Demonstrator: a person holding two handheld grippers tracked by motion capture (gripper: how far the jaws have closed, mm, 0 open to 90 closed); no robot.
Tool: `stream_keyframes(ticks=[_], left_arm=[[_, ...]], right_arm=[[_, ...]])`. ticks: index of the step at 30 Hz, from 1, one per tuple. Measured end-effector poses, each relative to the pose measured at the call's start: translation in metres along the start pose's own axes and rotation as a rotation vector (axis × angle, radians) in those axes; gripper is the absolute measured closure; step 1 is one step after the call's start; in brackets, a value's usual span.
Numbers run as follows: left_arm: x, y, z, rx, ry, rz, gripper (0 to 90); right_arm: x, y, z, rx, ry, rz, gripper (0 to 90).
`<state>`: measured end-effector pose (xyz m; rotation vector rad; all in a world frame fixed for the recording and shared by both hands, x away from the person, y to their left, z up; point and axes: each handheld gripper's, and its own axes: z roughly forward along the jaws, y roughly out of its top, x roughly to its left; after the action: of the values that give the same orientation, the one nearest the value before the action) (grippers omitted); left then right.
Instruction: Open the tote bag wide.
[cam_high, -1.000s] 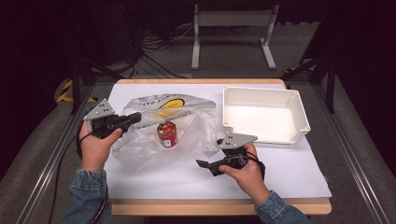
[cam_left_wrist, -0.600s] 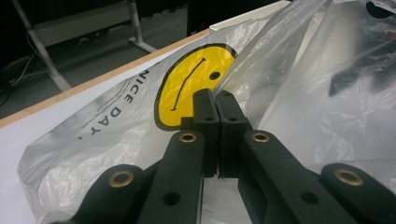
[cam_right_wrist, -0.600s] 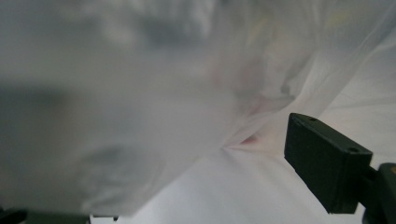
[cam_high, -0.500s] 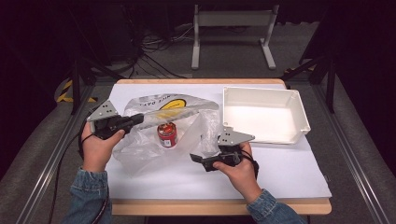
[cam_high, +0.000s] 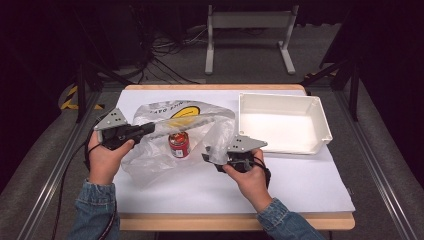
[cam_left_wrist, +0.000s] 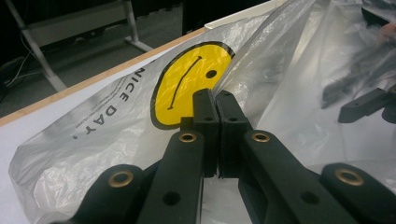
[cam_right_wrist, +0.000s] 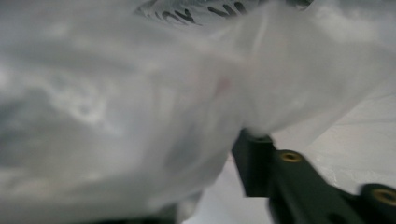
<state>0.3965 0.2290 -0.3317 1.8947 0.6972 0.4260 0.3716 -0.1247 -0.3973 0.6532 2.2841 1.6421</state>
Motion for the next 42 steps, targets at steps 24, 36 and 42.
stream_keyframes(ticks=[24, 36, 42], left_arm=[[-0.013, 0.012, -0.01, -0.041, -0.029, 0.042, 88.4], [0.007, -0.003, 0.031, 0.003, -0.042, -0.027, 88.8], [0.01, -0.005, 0.04, 0.006, -0.049, -0.026, 88.8]], right_arm=[[0.03, 0.026, -0.047, 0.062, 0.11, -0.078, 89.7], [0.017, 0.015, -0.047, 0.094, 0.068, -0.036, 82.2], [0.016, 0.014, -0.055, 0.053, 0.056, 0.01, 45.4]])
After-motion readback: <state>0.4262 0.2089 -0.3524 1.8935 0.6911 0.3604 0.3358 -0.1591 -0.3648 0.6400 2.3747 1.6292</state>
